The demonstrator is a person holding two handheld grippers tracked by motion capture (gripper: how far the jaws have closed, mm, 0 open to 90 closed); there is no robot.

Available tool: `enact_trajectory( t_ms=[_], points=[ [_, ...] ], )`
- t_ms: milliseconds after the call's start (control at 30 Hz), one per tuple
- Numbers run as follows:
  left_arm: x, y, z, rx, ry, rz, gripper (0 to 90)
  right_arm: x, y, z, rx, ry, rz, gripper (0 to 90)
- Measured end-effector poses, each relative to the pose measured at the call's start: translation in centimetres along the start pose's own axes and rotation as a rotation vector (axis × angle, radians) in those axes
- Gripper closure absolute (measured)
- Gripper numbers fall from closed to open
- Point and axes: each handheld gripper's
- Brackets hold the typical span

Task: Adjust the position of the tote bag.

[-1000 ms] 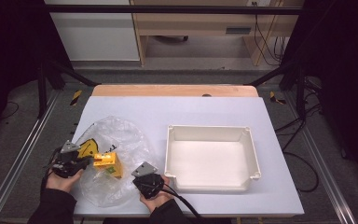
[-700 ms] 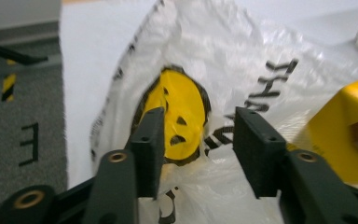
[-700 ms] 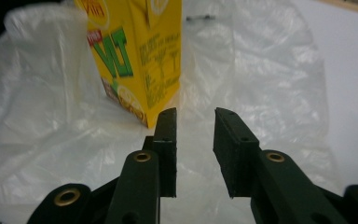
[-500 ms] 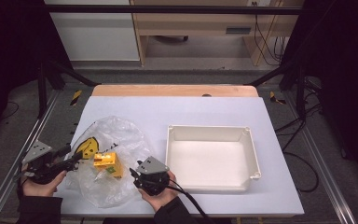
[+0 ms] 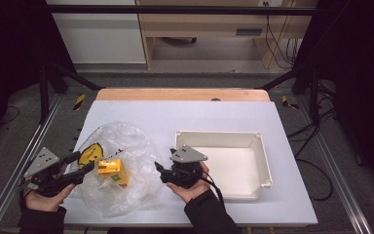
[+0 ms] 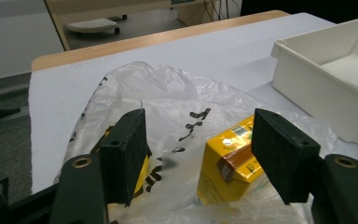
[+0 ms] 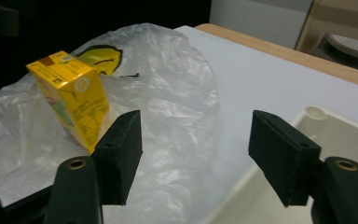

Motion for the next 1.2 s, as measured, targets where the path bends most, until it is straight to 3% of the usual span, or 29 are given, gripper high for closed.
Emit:
enact_trajectory(
  t_ms=[333,433,767,967,1200],
  points=[
    [-0.6,0.5,0.8,0.034,0.044,-0.008,32.7,0.2,-3.6,4.1,0.073,0.015,0.015,29.2],
    [-0.6,0.7,1.1,0.038,0.052,-0.012,32.2,0.9,-5.5,6.1,0.093,0.037,0.031,26.5],
    [-0.6,1.9,1.1,0.062,0.077,-0.028,28.2,3.3,-10.4,10.2,0.15,0.056,0.046,22.8],
    [-0.6,2.4,1.2,0.084,0.096,-0.042,26.5,4.2,-12.0,11.6,0.189,0.075,0.038,22.8],
    [-0.3,3.3,1.7,0.119,0.116,-0.074,26.1,4.6,-12.4,12.3,0.213,0.086,0.032,22.6]
  ],
)
Point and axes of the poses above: each handheld gripper's, and its own axes: y roughly forward along the jaws, x roughly out of its underside, z roughly to its right, and after that the axes turned 13 degrees about y, right-handed
